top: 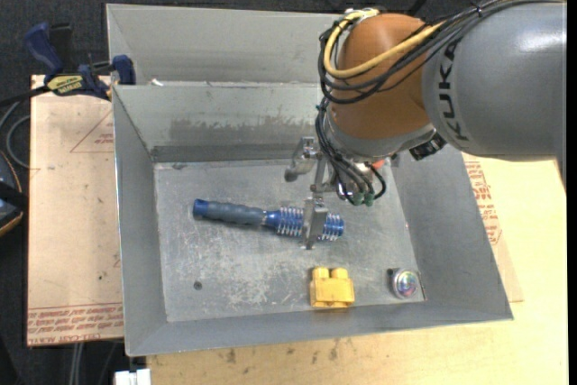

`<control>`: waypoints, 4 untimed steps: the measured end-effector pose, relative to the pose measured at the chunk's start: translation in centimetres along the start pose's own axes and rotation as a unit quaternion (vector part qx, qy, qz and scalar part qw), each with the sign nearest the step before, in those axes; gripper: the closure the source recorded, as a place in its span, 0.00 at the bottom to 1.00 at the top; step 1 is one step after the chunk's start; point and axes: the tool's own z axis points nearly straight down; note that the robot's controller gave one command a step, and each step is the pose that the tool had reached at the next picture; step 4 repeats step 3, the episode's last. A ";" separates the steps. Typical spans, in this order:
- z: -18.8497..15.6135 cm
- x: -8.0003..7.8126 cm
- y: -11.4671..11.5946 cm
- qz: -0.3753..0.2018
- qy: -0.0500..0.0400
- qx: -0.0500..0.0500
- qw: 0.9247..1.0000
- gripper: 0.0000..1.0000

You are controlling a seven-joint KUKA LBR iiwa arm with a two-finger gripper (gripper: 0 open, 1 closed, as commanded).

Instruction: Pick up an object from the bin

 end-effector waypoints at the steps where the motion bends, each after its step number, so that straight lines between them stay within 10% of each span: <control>1: 11.6 -3.3 -4.3 -0.094 -0.003 0.000 0.996 0.00; 2: 11.4 -3.3 -4.2 -0.095 -0.004 0.000 0.996 1.00; 3: -1.9 -3.5 -3.6 -0.132 -0.005 0.001 0.991 1.00; 4: -1.9 -3.5 -3.6 -0.132 -0.005 0.001 0.991 1.00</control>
Offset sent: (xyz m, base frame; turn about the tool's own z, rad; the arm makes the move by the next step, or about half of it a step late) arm 0.0310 -0.0426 -0.1157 -0.1923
